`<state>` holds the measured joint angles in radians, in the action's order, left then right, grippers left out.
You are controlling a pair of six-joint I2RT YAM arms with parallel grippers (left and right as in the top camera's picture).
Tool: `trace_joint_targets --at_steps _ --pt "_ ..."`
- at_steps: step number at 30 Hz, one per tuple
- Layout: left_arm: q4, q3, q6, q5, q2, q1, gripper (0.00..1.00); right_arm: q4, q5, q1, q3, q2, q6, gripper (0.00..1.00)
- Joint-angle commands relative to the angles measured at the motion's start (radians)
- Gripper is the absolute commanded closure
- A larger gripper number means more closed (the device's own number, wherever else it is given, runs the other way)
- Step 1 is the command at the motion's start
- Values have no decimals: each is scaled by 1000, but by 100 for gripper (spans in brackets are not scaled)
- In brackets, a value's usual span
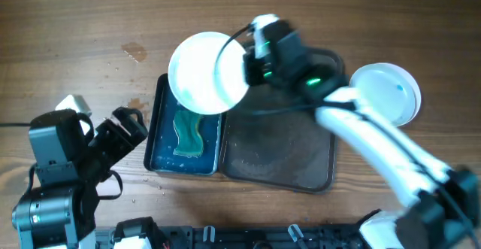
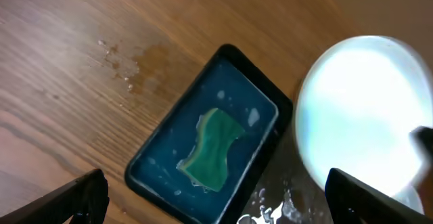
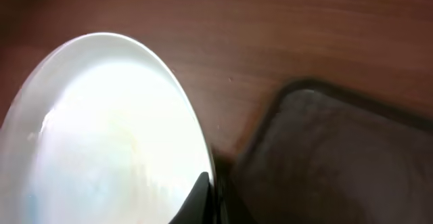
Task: Clean dirty plates on tray and stack at the side
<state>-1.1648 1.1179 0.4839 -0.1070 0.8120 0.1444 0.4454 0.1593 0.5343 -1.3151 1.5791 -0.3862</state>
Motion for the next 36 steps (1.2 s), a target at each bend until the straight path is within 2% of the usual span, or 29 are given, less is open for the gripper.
trace_joint_targets --at_steps 1,3,6,7,10,11,12,15,17,19,22,23,24,25,27,29,31,34,36 --pt "17 13 -159 -130 57 -14 0 138 311 -403 -11 -260 -153 96" --pt "51 13 -204 -163 131 -94 0 404 240 -726 -4 -265 -107 96" --pt "63 13 -214 -141 252 -223 0 437 185 -1003 105 -130 -89 96" --pt "62 13 -215 -127 285 -240 0 431 172 -1048 142 -60 -89 96" --pt "66 13 -208 -126 362 -245 0 428 16 -1061 172 105 -124 95" --pt "69 13 -208 -121 365 -245 0 427 -45 -1061 173 131 -156 73" --pt "72 13 -208 -119 365 -245 0 426 -87 -1061 173 148 -187 59" --pt "73 13 -208 -109 365 -245 0 427 44 -1059 126 89 -163 54" --pt "73 13 -208 -109 365 -245 0 431 148 -1028 76 -53 -57 47" --pt "73 13 -208 -109 365 -245 0 449 222 -949 66 -221 67 46" --pt "73 13 -208 -109 365 -245 0 499 300 -731 66 -432 214 46" --pt "73 13 -208 -109 365 -245 0 508 306 -599 66 -510 254 45" --pt "73 13 -208 -109 365 -245 0 512 306 -518 66 -553 251 38" --pt "73 13 -208 -109 365 -245 0 513 307 -423 66 -595 208 0" --pt "73 13 -208 -109 365 -245 0 513 312 -309 66 -644 -2 0" --pt "73 13 -208 -109 365 -245 0 512 303 -277 66 -655 -156 0" --pt "73 13 -208 -109 365 -245 0 512 205 -291 66 -658 -91 0" --pt "73 13 -208 -109 365 -245 0 474 -114 -297 80 -737 126 0" --pt "73 13 -208 -109 365 -245 0 345 -183 -299 180 -846 216 0"
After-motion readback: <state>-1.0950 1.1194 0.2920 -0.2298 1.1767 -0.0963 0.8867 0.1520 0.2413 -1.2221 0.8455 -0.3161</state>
